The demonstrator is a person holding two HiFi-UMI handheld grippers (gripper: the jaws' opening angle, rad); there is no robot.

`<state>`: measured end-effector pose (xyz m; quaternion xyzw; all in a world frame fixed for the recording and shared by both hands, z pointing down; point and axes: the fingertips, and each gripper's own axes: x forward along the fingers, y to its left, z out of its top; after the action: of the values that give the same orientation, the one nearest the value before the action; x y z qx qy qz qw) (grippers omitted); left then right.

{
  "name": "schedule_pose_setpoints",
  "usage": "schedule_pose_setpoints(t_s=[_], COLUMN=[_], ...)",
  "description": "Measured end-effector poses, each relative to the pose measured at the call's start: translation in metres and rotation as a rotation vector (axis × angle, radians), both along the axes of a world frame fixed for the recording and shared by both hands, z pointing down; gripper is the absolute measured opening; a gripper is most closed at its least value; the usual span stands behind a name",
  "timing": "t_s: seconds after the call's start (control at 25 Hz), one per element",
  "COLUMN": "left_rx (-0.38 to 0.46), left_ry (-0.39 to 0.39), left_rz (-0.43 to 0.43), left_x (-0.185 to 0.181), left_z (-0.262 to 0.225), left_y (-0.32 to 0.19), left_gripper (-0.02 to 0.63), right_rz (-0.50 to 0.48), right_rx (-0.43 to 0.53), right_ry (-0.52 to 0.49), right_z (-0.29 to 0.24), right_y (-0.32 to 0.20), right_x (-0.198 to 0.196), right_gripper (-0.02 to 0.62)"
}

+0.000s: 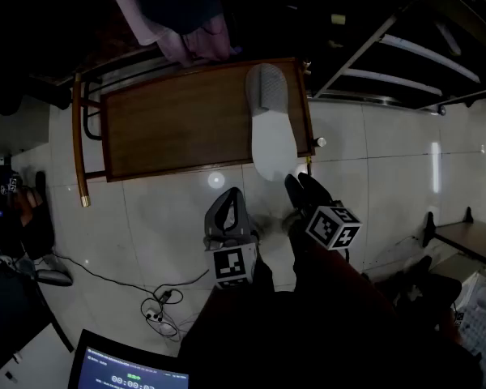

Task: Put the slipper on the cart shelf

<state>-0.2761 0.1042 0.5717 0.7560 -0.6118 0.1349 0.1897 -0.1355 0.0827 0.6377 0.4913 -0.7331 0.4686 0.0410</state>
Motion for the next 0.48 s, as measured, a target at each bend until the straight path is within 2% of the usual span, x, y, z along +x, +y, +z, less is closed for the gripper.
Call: schedule_pose_setpoints(t_s=[0.24,0.48], left_rx=[-0.016,-0.028], left_ry=[-0.006,0.001], left_rz=[0.003,0.006], left_x=[-0.003,-0.001], left_z=[0.015,0.019], left_y=[0.001,0.004], left_gripper=[0.014,0.014], right_rz=[0.121,0.217], right_rx=[-0.108,-0.202], right_ry=[-0.246,-0.382], right_z=[0.029,0.048], right_y=[-0.018,-0.035], right_x=[-0.002,-0.013], right_gripper=[0.253,0.259])
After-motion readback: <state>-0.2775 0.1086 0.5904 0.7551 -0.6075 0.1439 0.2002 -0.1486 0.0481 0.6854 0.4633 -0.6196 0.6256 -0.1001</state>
